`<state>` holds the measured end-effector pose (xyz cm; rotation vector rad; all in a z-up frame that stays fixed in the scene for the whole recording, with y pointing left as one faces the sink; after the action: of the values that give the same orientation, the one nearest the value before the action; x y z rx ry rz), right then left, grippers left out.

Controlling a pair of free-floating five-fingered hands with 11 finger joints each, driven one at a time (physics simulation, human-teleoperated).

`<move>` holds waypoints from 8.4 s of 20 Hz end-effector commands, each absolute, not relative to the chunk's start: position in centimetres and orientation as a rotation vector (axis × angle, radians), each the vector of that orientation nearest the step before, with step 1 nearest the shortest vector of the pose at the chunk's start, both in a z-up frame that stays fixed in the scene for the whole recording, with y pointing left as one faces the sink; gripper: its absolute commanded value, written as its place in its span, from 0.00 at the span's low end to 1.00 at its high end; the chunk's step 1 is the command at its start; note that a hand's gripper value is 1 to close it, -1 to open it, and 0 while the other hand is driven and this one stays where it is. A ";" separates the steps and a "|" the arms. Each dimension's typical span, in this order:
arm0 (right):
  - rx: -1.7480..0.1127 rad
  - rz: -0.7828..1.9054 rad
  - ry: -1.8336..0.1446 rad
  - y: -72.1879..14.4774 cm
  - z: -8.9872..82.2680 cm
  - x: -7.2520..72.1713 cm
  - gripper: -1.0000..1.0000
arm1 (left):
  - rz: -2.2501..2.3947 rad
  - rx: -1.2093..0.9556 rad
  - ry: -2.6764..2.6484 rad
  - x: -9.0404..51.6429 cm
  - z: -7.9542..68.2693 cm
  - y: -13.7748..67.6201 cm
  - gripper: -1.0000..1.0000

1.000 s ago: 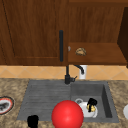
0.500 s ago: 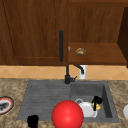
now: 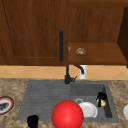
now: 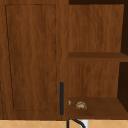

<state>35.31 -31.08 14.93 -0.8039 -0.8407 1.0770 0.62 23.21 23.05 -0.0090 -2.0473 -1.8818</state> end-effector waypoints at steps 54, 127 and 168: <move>-0.769 1.168 -0.778 -62.3 17.6 30.8 1.00 | -1.882 -0.009 -2.047 0.6 23.0 23.2 0.50; -0.849 1.122 -1.035 -64.4 21.5 24.1 0.00 | -1.882 -0.009 -2.047 0.6 23.0 23.2 0.50; -1.485 1.185 -1.189 -48.6 23.9 21.3 0.00 | -1.882 -0.009 -2.047 0.6 23.0 23.2 0.50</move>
<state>21.33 -50.15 23.61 -1.3858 -1.2038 1.1352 0.62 23.21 23.05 -0.0090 -2.0473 -1.8818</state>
